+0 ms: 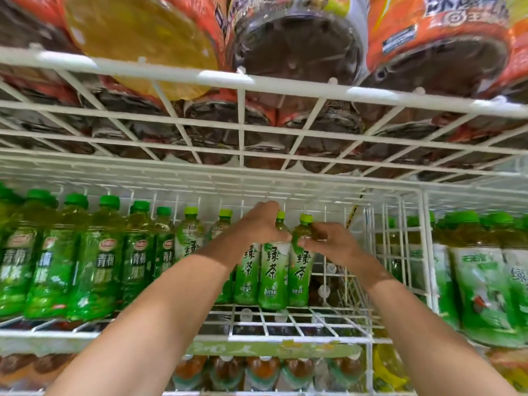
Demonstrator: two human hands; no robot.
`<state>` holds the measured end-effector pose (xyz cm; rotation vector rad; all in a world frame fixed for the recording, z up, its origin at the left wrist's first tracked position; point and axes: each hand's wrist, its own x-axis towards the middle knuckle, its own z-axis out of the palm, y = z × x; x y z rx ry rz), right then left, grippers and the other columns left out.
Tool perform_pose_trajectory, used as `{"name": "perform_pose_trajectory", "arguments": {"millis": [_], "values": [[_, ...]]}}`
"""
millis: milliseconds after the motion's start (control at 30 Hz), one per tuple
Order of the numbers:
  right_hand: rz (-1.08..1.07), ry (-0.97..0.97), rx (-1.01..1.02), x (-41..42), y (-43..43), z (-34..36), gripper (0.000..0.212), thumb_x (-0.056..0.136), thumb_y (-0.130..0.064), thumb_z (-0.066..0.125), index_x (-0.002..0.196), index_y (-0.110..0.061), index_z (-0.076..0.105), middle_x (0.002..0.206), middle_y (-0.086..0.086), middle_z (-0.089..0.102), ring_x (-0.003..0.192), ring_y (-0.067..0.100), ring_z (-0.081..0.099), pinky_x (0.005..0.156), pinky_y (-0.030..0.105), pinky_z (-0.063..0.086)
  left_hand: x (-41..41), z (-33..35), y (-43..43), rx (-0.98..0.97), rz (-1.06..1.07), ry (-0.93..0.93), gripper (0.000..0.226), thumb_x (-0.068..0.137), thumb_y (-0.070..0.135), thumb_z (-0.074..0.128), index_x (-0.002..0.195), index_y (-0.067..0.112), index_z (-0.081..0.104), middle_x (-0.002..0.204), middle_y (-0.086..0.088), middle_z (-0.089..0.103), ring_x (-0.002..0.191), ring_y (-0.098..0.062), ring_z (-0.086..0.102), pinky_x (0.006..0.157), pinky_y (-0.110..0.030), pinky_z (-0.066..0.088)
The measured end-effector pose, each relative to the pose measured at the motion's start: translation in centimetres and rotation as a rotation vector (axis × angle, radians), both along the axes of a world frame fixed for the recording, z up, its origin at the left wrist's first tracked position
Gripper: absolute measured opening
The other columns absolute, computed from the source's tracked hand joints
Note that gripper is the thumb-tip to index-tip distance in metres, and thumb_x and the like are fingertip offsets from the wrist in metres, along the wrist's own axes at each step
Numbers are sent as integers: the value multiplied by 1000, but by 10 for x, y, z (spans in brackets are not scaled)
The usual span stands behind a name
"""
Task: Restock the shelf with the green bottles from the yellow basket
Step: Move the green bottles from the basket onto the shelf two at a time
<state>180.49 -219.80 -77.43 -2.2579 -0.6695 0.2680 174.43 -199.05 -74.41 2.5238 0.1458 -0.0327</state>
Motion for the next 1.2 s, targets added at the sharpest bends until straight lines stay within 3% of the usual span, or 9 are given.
{"name": "perform_pose_trajectory", "arguments": {"millis": [100,200,400,500,567,733,900,1033,1200], "values": [[-1,8,-23,15,-3,-3,25,80,-42,83,97,-25,78,69,-14,68,60,2,61,58,17,44,8,1,-1,56,-42,30,64,81,42,81,129,13,50,127,-7,53,110,-25,55,93,-40,51],[8,51,-20,25,-5,-7,26,80,-40,83,93,-18,79,62,-10,63,52,0,53,59,22,41,14,-3,0,74,-59,40,66,84,39,78,135,11,47,130,-9,49,114,-26,54,94,-39,50],[25,89,-3,27,-1,-4,27,81,-38,83,103,-23,79,83,-8,76,75,4,71,67,14,52,22,-11,9,40,-43,30,47,83,38,80,114,15,54,112,-5,56,96,-21,58,72,-33,49],[40,103,6,29,4,4,33,78,-39,85,106,-24,78,92,-7,78,89,10,73,84,23,55,22,-9,19,-26,-39,14,41,82,38,80,107,17,55,106,-3,58,90,-18,58,62,-29,43],[34,123,7,34,5,6,36,75,-39,87,106,-23,79,92,-6,79,93,14,74,90,31,55,24,-6,23,-22,-40,-3,46,82,41,80,111,17,54,109,-2,56,95,-18,56,66,-31,42],[35,141,-3,35,2,-6,37,74,-40,88,108,-25,79,93,-7,79,93,14,73,92,34,55,25,-15,20,60,-78,57,51,79,45,81,110,15,53,111,-6,56,97,-22,57,68,-33,45],[23,137,70,23,-1,-14,40,79,-45,83,114,-28,77,88,-13,77,85,6,70,78,22,48,23,-14,17,122,-93,93,56,81,45,80,117,13,51,116,-8,54,99,-24,58,78,-37,52],[-12,125,96,16,1,-14,38,81,-41,81,117,-29,74,76,-22,73,73,-9,65,70,12,44,20,-6,16,130,-92,123,67,82,45,80,129,12,47,127,-9,50,102,-22,51,76,-33,44],[-105,81,125,13,5,-22,34,77,-39,86,110,-34,76,91,-14,78,89,7,73,81,21,54,22,5,12,171,-103,166,71,84,42,79,135,10,43,136,-10,47,102,-20,45,79,-32,40]]}}
